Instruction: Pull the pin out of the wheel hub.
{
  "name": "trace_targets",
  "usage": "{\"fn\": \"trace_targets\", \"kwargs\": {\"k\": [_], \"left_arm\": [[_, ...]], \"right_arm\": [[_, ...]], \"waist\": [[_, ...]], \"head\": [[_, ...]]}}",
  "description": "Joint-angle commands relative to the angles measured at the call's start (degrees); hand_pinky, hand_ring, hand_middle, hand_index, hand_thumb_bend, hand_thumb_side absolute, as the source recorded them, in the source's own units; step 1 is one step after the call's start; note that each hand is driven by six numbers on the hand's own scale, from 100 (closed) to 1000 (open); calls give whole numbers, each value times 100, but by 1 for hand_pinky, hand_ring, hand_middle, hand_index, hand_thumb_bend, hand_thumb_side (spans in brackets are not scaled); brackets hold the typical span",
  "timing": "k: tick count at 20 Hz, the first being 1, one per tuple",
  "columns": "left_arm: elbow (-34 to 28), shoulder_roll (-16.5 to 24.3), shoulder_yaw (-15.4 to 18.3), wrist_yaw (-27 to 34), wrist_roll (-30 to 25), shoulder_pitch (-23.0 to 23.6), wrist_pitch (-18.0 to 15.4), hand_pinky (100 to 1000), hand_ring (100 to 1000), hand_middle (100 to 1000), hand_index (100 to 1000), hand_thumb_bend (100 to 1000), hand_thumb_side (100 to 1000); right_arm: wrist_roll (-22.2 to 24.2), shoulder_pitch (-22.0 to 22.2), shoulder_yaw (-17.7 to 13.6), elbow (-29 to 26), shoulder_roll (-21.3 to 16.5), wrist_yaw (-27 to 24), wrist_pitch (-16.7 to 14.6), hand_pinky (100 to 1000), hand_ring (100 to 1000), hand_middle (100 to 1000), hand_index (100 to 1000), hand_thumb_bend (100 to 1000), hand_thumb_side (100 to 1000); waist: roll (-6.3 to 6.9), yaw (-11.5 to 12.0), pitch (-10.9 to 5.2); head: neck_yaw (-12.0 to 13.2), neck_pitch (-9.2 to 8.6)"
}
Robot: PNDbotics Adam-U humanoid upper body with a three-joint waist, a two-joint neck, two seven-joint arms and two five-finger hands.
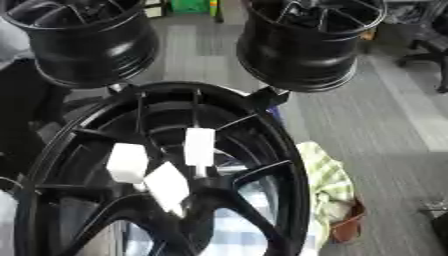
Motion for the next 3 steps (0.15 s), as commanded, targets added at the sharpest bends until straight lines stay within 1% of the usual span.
{"fn": "trace_targets", "kwargs": {"k": [1,2,3], "left_arm": [[-96,197,56,-27,3,-32,-24,761,850,720,871,308,752],[-96,197,57,-28,6,-35,-28,761,850,720,871,309,751],[-96,197,58,-30,7,-37,-31,761,850,720,871,309,751]], "right_arm": [[-28,202,8,-870,-467,-595,-140,851,834,812,857,167,499],[-42,344,9,-1151,-520,-807,-166,854,835,812,856,100,537],[-71,502,-7,-1458,-566,-1039,-191,855,835,810,855,100,550]], "waist": [[-15,10,-121],[-16,15,-121],[-17,18,-120]], "head": [[26,-4],[24,-15],[19,-26]]}}
